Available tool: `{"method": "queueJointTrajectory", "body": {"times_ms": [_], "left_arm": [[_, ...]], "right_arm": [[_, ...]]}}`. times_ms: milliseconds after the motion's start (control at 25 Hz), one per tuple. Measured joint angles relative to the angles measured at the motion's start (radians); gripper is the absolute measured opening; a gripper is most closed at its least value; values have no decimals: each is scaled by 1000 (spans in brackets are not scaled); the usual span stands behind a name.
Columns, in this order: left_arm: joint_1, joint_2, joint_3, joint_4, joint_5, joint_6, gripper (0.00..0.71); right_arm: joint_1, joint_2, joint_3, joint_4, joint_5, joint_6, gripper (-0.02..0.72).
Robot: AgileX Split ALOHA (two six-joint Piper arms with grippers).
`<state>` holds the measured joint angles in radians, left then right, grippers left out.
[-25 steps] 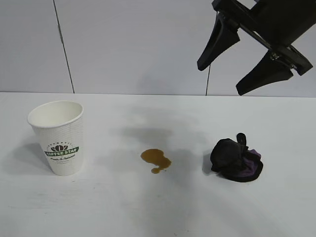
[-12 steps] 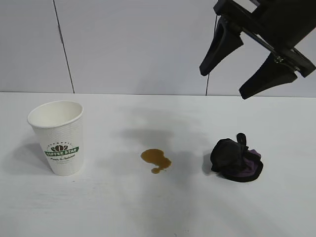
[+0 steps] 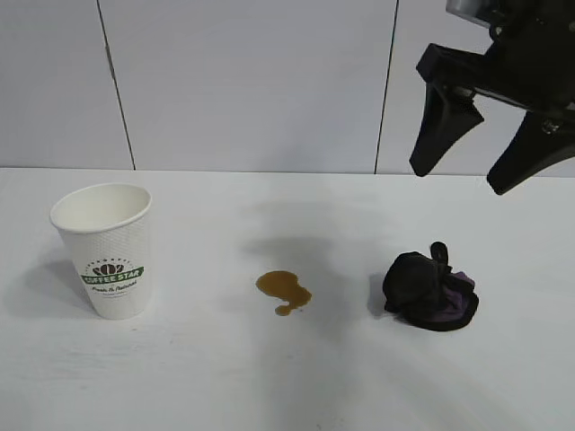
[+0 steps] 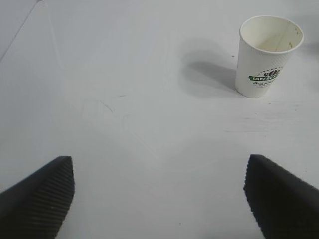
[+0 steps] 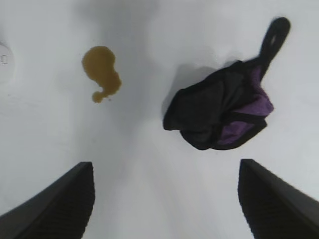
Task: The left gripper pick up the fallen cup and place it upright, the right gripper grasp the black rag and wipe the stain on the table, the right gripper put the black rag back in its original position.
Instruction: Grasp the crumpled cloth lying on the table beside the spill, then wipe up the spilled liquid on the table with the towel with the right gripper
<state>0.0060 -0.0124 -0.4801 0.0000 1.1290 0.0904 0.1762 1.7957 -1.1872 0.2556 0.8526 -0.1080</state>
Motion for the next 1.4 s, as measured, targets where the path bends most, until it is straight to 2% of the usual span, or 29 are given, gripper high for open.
{"method": "queueJointTrajectory", "body": {"times_ms": [480,560,720,760,960,1080,1240,1400], "left_arm": [[0,0,0,0,0,0,664],[0,0,0,0,0,0,664],[0,0,0,0,0,0,664],[0,0,0,0,0,0,664],[0,0,0,0,0,0,664],[0,0,0,0,0,0,664],[0,0,0,0,0,0,664],[0,0,0,0,0,0,664]], "right_arm": [[0,183,-2,-1,-148,3,540],[0,187,-2,-4,-157,3,477],[0,188,-2,-34,-165,3,152],[0,188,-4,-39,-164,4,130],[0,182,-6,-37,-131,6,130],[0,148,-6,-2,-94,5,130],[12,53,-6,102,-87,-39,130],[77,-15,-6,190,-86,-81,130]]}}
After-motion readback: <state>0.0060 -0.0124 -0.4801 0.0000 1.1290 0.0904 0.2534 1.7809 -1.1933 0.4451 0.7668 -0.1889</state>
